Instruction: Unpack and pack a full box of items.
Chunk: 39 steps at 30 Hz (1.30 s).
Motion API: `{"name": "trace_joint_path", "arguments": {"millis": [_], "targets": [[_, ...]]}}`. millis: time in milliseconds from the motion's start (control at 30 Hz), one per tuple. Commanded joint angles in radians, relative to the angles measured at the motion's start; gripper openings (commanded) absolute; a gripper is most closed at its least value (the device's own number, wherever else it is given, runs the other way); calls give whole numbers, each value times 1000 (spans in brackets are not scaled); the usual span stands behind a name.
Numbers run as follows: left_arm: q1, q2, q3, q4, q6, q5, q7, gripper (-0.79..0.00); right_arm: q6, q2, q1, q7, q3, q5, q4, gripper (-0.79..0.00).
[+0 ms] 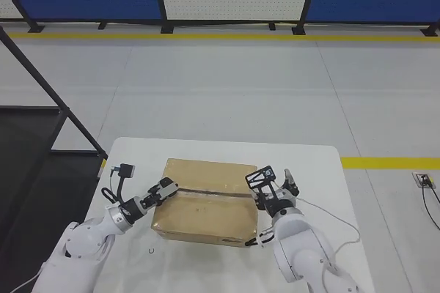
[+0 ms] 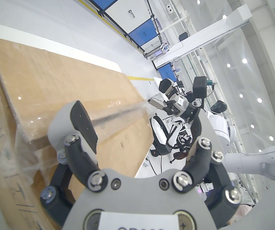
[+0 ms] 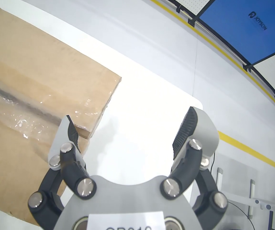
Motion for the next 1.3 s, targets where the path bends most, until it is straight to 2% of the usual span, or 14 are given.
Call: {"name": "trace_joint_path", "arguments": {"millis": [0, 233, 367, 433, 467, 533, 600, 633, 667, 767, 833, 900, 1067, 1267], "targets": [[1, 1, -1, -1, 0, 0, 0, 0, -2, -4, 8, 15, 10, 12, 17, 0], [3, 2, -1, -6, 2, 1, -1, 0, -22, -16, 24, 11, 50, 52, 54, 0], [3, 3, 0, -8, 3, 2, -2, 0, -18, -20, 5, -34, 71, 73, 38, 0], [3, 3, 0, -8, 3, 1, -2, 0, -35, -23, -10, -87, 88, 136, 15, 0], [4, 3, 0, -8, 4, 1, 0, 0, -63, -23, -23, -126, 101, 199, -2, 0], [4, 4, 0, -10, 2, 2, 2, 0, -179, -21, -54, -223, 140, 363, -36, 0], [6, 4, -1, -12, 4, 1, 5, 0, -384, -16, -89, -294, 188, 596, -44, 0], [7, 4, -1, -14, 3, 3, 6, 0, -501, -9, -96, -293, 233, 719, -18, 0], [7, 4, -2, -14, 3, 2, 8, 0, -542, -6, -95, -279, 251, 769, -3, 0], [8, 5, -3, -17, 4, 3, 11, 0, -684, 1, -60, -152, 292, 1052, 81, 0], [9, 5, -5, -22, 3, 1, 14, 0, -714, 5, -25, -62, 307, 1205, 150, 0], [11, 6, -7, -26, 2, 0, 17, 0, -694, 7, 19, 23, 312, 1311, 210, 0], [15, 7, -10, -29, 1, 0, 24, 0, -673, 7, 87, 131, 281, 1448, 325, 0], [26, 7, -20, -34, -7, -6, 60, 0, -636, 7, 125, 113, 263, 1488, 392, 0]]}}
